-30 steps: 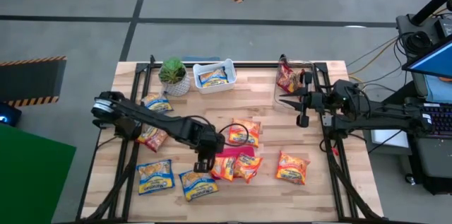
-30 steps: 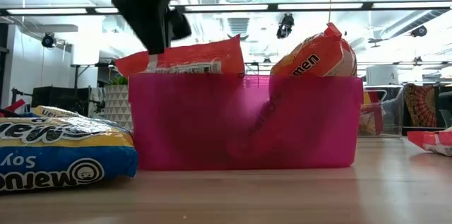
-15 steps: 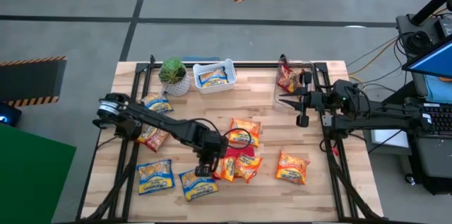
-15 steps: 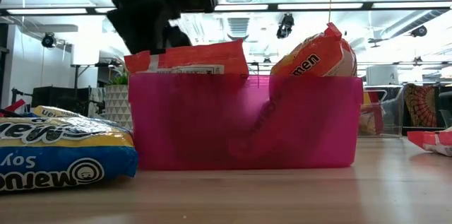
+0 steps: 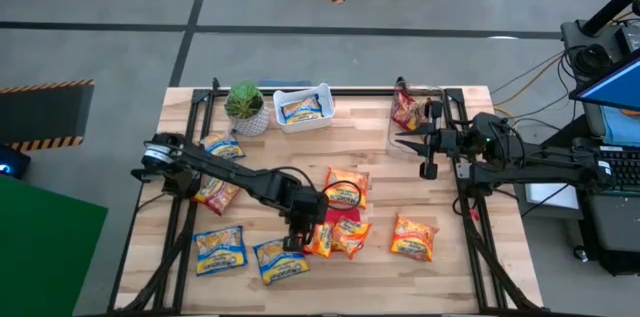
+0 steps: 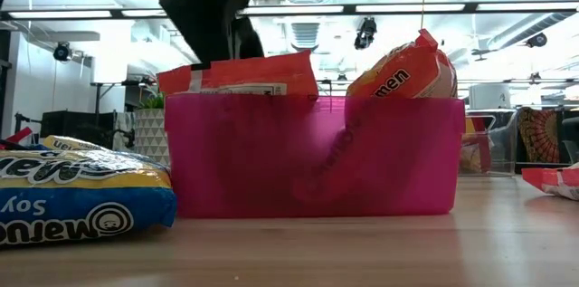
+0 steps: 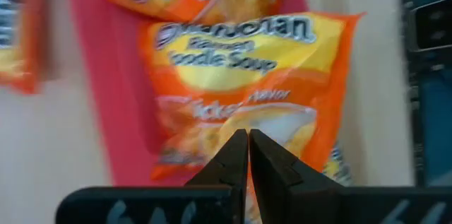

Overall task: Sort Maruchan noodles
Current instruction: Put the orange noodle pack into the red bin, then put the blue noodle pack into the white bin

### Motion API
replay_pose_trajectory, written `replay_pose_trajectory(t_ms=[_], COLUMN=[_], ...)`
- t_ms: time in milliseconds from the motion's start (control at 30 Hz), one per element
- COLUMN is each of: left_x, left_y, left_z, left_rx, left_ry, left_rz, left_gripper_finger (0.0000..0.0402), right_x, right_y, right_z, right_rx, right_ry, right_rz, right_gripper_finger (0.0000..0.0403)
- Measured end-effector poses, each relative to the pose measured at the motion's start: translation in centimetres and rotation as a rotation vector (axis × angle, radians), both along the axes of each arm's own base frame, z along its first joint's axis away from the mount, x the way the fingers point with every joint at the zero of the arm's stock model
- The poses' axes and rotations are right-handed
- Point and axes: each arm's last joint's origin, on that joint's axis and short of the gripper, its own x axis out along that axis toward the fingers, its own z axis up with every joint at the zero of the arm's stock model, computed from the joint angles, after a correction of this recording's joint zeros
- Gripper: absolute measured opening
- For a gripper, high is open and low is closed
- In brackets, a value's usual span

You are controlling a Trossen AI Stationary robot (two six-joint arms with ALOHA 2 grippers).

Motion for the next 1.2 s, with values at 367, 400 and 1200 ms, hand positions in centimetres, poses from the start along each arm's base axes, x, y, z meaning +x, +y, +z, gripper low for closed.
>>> replay_pose_trajectory(t_ms=[367,400,1200], left_x=[-0.1,-0.1,-3.5], left_y=[0.1,0.2,4.0], left_z=[1.1,1.6,5.1], left_rx=[-0.026,0.013,0.391], left_ry=[0.027,0.028,-0.209], left_rz=[-0.014,-0.027,-0.218], left_gripper_finger=[0.0,0.0,0.0], right_x=[0.0,0.0,2.2], right_y=[0.0,0.0,-0.5], right_z=[0.0,0.1,-3.9], right_rx=[-0.005,-0.005,0.439], right_ry=[0.0,-0.002,0.245], right_rz=[-0.001,-0.001,-0.072], right_gripper_finger=[0.0047,0.0047,0.0047])
